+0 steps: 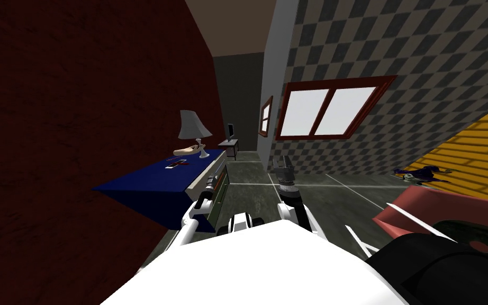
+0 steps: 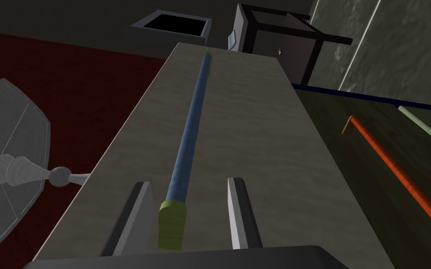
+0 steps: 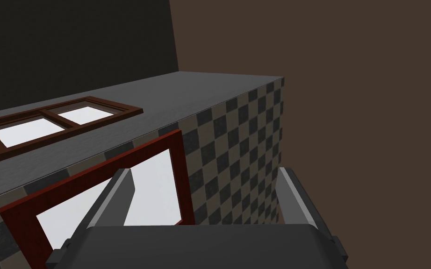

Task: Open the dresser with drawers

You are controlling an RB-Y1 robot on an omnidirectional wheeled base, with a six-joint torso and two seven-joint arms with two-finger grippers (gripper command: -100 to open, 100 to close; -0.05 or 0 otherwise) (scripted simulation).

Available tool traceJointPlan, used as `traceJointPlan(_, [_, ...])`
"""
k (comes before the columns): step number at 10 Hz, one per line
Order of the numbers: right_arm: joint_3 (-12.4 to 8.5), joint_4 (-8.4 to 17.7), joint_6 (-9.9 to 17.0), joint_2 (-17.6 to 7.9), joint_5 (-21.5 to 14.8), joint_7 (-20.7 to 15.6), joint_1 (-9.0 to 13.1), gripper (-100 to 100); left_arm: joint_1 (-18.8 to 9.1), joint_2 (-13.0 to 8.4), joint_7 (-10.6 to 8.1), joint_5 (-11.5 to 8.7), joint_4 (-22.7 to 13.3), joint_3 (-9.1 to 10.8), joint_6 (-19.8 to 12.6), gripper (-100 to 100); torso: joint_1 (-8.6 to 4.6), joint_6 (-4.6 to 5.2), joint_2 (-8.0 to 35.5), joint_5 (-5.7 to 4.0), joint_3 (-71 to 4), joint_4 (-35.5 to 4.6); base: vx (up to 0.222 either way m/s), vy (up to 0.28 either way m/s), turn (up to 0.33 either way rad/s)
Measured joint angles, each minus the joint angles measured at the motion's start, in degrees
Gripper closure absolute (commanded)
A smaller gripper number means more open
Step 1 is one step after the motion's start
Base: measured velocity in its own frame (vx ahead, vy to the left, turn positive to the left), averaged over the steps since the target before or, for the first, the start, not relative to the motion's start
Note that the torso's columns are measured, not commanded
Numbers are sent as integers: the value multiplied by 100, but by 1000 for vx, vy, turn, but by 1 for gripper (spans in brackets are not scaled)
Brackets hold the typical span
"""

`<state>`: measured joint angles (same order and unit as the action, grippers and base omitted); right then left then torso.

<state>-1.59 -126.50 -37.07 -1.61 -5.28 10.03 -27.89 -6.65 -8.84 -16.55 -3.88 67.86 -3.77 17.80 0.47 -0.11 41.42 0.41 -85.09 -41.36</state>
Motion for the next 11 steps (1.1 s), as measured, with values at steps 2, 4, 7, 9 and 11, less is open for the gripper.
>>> traceJointPlan(2, [0, 0, 0, 0, 0, 0, 1, 0, -240, 43, 97, -84, -202, -28, -35, 100, -10, 5, 46, -5, 26, -18, -125, -6, 115])
traceJointPlan(4, [0, 0, 1, 0, 0, 0, 2, 0, -630, 76, 209, -149, -398, -67, -150, 100, -19, 6, 40, -14, 26, -29, -63, 0, 12])
traceJointPlan(7, [0, 0, 0, 0, 0, 0, 0, 0, -869, 56, 196, -160, -750, -82, -125, 100, -21, 6, 3, -14, 1, -13, -31, 3, 49])
traceJointPlan(9, [1, 0, 0, 0, 0, 0, 2, 0, -1175, 155, 393, -283, -825, -139, -290, 100, -27, -6, 83, -21, 48, -42, -112, -16, 50])
traceJointPlan(11, [0, 0, 0, 0, 0, 0, 1, 0, -1562, 185, 436, -303, -1258, -145, -288, 100, -32, 11, 62, -35, 38, -81, -22, 16, 3])
